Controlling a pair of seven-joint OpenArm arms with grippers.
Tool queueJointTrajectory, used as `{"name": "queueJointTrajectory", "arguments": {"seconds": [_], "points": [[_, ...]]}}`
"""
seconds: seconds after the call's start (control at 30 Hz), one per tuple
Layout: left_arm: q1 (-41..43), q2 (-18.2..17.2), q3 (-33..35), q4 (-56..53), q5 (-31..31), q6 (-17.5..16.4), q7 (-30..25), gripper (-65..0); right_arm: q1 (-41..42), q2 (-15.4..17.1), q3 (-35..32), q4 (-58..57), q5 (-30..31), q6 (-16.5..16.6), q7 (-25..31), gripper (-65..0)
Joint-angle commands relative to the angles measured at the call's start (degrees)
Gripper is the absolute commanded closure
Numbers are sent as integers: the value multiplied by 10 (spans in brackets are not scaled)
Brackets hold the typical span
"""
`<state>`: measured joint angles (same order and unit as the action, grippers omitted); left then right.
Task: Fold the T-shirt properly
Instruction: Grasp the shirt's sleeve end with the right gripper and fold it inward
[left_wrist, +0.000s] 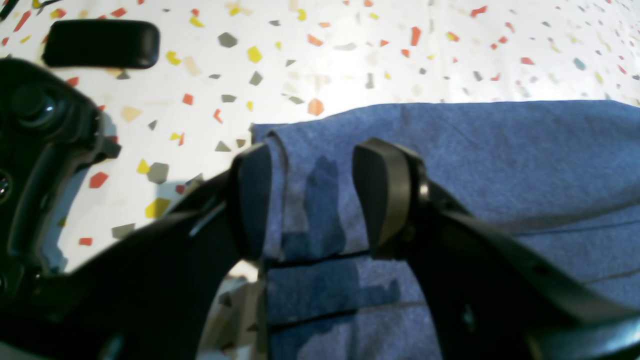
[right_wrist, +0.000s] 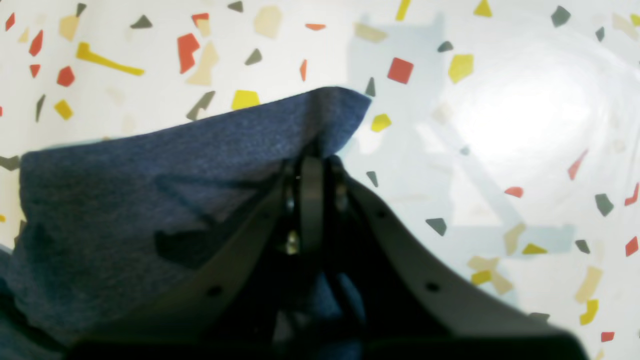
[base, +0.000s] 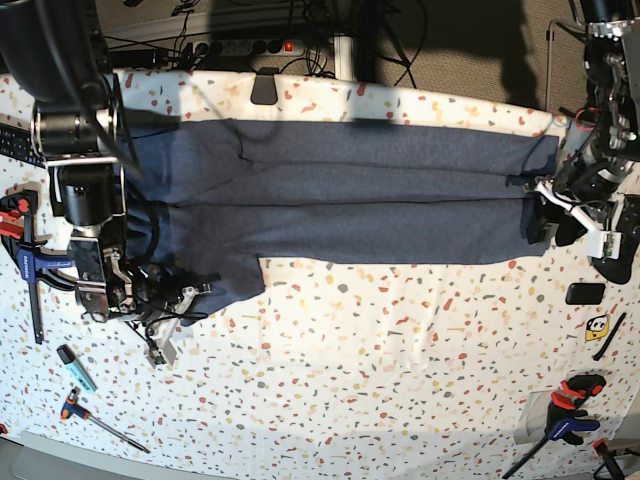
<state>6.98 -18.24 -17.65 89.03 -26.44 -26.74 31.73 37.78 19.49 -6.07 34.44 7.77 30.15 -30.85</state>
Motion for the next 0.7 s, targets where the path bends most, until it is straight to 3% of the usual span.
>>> {"name": "queueJointTrajectory", "arguments": {"seconds": [0.0,0.03,0.13,0.33,0.5,0.67], "points": [[-6,-8,-4,11,-6,0,-15,-294,14,5,0,5,-22,-1,0,0],[-6,-8,-4,11,-6,0,-15,-294,14,5,0,9,-34,0,1,0],[-6,-8,-4,11,-6,0,-15,-294,13,6,0,21,-65,49,5,0],[-5,-8,-4,10,-6,0,-15,-294,-39,14,0,136,-66,50,-1,0],[-5,-8,-4,10,-6,0,-15,-294,-127,15,0,336,-72,50,-27,0],[-4,-8,-4,10,-6,0,-13,-294,-214,24,1,509,-26,45,-52,0]]}}
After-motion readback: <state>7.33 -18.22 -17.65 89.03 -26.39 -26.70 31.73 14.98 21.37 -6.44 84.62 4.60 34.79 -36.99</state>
